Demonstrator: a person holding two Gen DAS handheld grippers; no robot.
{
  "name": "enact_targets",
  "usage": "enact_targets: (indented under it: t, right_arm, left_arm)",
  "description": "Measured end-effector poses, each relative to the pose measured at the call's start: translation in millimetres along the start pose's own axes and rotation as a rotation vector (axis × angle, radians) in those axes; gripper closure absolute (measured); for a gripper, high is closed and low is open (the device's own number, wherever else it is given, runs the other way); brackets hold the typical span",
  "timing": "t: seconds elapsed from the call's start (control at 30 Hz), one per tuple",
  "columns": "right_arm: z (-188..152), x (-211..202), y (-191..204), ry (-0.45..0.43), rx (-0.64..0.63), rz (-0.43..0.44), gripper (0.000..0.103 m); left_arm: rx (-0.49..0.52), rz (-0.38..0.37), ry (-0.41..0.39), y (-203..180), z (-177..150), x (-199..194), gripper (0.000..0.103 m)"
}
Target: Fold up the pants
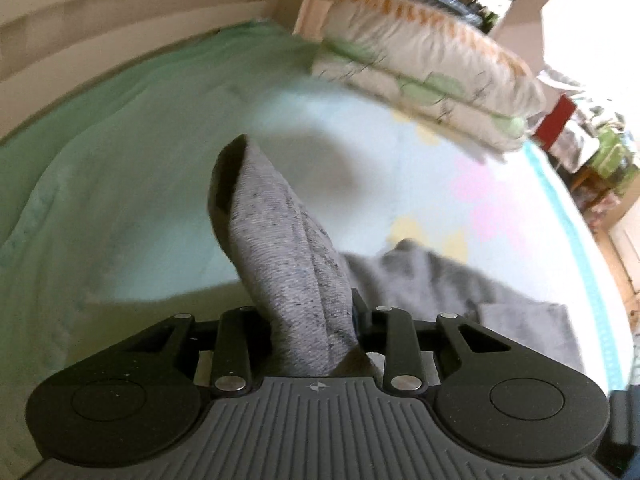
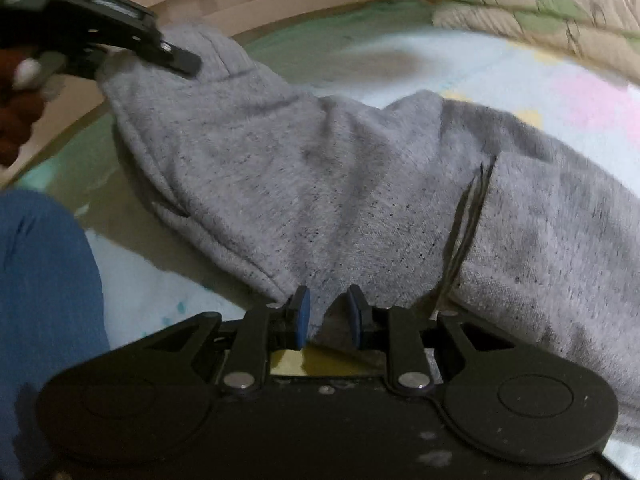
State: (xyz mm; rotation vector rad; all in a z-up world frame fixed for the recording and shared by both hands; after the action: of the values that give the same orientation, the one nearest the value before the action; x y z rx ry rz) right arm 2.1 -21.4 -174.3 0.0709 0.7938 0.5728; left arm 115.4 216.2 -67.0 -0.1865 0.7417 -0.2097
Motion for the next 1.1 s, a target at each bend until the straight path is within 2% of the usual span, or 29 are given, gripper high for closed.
enact_targets:
  t: [0.17,0.23,0.3,0.33,0.4,0.43,0.53,0.6,0.7,0.77,0.83,0.93,1.03,1.1]
  right_arm:
    - [2.6,-8.2,-10.3,0.003,0.051,0.055,0.08]
    - [6.9,-21.1,-18.0,-0.033,0.087,0.062,0.08]
    - [13.2,-36.3,-31.0,-0.077,0.126,0.044,0.08]
    - [16.2,-44.3,-40.5,-0.1,0.152,0.029,0.08]
    - [19.9,-55.5,-61.9,-0.132,0.201,-0.009,0.079]
    - [20.7,-60.5,-74.5,-0.141,0.229,-0.032,0.079]
    - [16.6,-67.2,-110.7,-0.133,0.302,-0.098,0.079]
    - [12.5,-70.5,-131.4,-0.115,0.347,-0.123,0.078]
    - [12.7,-77.4,-155.0,-0.118,0.389,-0.145,0.077]
    - [15.3,-84.4,-167.0,-0.141,0.414,-0.153,0.071]
    - [26.6,-81.5,-178.1,-0.173,0.448,-0.132,0.066]
    - [41.5,-75.2,-188.9,-0.194,0.516,-0.054,0.06]
    - [47.6,-58.2,-198.8,-0.134,0.564,0.001,0.058]
    - [46.7,-43.0,-205.0,-0.079,0.58,0.0,0.057]
  left_arm:
    - [0.05,-0.084,-0.069,-51.8,17.4,-11.5,0.074]
    - [0.068,-0.133,-0.088,-80.3,22.3,-9.8,0.074]
    - [0.078,-0.203,-0.098,-112.4,24.8,-3.2,0.075]
    - [0.083,-0.247,-0.1,-130.0,24.6,1.8,0.08]
    - [0.1,-0.344,-0.087,-167.6,21.1,18.2,0.08]
    - [0.11,-0.356,-0.088,-181.4,18.9,25.5,0.08]
    - [0.165,-0.364,-0.1,-215.1,11.6,46.0,0.08]
    - [0.173,-0.341,-0.097,-220.7,4.2,54.1,0.08]
    - [0.139,-0.284,-0.076,-208.4,-17.4,55.5,0.078]
    - [0.101,-0.231,-0.042,-192.0,-42.0,49.9,0.075]
    - [0.075,-0.203,0.003,-181.5,-65.8,47.4,0.075]
    - [0.039,-0.185,0.072,-176.8,-96.5,49.0,0.075]
    - [0.034,-0.18,0.111,-176.7,-115.9,52.7,0.074]
    - [0.028,-0.172,0.117,-176.5,-119.9,56.9,0.074]
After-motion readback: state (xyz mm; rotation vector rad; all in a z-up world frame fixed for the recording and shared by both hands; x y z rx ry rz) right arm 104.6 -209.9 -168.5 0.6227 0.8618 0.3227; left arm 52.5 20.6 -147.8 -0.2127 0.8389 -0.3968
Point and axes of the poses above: each gripper's, at about its wrist camera, not at the fingertips, and x roughly the way its jaws point, y to its left, z to its top, the point moved 8 cm from there along x, roughly the way its jaws point, and after that the axes turned 5 degrees about -y, right-handed, at the moved point
